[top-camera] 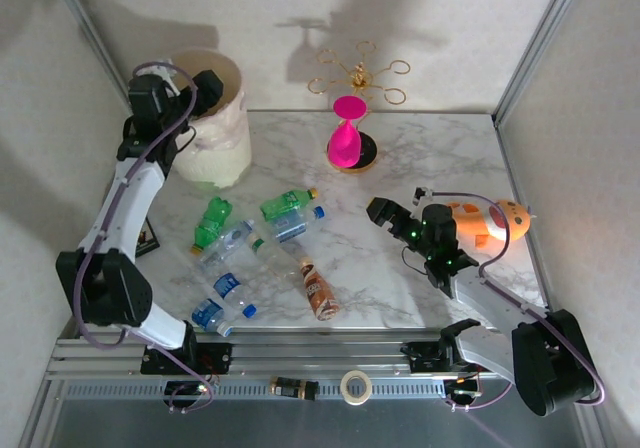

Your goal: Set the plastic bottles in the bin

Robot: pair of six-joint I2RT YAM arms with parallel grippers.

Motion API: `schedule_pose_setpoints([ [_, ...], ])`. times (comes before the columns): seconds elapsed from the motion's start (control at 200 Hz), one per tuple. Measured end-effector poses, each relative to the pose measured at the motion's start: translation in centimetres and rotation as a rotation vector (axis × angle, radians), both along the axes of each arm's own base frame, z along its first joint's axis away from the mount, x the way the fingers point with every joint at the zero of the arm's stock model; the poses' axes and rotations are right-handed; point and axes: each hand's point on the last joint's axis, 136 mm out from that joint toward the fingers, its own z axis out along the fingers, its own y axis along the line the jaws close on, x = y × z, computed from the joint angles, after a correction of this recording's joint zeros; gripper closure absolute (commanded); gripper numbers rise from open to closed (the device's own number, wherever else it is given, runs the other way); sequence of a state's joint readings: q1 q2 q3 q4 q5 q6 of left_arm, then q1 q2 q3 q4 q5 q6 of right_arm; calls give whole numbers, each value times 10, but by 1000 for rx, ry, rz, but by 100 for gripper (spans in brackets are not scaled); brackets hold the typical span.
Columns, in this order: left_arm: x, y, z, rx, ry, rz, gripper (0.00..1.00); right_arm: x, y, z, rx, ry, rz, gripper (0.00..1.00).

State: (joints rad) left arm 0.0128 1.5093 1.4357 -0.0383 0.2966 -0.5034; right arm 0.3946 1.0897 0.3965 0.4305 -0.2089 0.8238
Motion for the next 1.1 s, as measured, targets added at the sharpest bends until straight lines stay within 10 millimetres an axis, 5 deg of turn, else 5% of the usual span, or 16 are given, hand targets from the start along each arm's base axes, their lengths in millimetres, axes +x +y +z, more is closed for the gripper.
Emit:
schedule_pose_setpoints([
  [0.18, -40, -13, 25, -56, -133, -47, 0, 4, 10, -9, -18, 33, 31, 1],
  [0.346, -68, -57, 17, -90, -168, -183, 0, 8, 35, -12, -28, 48, 115, 1],
  [0.561, -105, -112, -50, -101, -64, -329, 0, 9, 79, -17, -19, 87, 197, 2],
  [0.866, -138, -110, -154, -180, 104, -309, 0, -1, 117, -67, 53, 264, 200, 9],
  [1.102, -159, -118, -199, -261, 170, -308, 0, 17, 129, -71, 114, 259, 156, 23],
])
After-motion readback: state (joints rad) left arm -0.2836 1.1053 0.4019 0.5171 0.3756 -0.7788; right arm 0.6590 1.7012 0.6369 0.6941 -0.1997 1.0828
